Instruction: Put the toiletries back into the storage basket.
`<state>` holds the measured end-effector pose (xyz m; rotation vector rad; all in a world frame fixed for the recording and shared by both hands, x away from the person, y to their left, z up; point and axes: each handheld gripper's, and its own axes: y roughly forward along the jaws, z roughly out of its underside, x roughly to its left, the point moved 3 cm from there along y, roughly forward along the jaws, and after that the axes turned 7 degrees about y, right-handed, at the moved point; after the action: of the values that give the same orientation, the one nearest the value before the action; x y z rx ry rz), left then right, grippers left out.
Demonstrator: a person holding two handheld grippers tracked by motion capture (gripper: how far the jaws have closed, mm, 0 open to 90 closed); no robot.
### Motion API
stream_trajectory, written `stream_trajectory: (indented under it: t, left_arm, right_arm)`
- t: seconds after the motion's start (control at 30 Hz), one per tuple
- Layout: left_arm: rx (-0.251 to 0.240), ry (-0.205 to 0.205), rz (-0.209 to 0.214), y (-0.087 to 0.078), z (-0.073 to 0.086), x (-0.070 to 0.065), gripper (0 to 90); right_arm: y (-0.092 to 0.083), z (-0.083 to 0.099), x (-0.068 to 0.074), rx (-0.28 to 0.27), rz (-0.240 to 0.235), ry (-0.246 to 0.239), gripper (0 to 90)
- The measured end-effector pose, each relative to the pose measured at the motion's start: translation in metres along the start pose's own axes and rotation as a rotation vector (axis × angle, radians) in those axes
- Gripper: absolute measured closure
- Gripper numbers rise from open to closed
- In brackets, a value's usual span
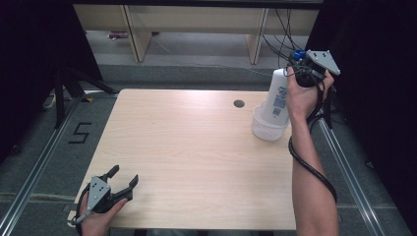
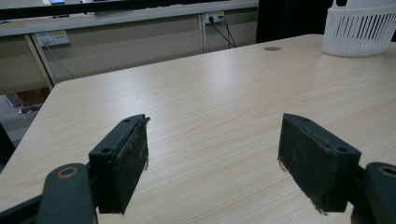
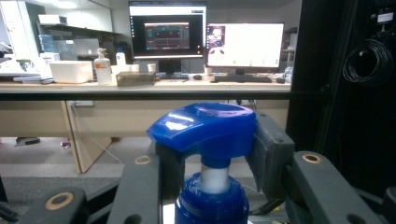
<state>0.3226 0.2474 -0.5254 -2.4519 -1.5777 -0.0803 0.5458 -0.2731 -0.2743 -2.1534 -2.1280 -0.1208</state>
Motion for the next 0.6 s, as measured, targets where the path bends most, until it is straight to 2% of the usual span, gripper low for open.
stream_trajectory:
  t: [0.37,0.43,0.6]
  left_arm:
    - [0.000,0.000,-0.001,0.000,0.000,0.000,23.8]
    - [-0.016,-0.004,0.004,0.001,0.000,-0.001,23.8]
    - [0.000,0.002,0.002,0.000,0.000,-0.001,23.8]
  right_arm:
    - [0.003,0.008,0.000,0.022,-0.008,-0.003,60.4]
    - [0.003,0.010,0.000,0.022,-0.010,-0.005,60.4]
    - [0.004,0.014,0.000,0.028,-0.012,-0.001,60.4]
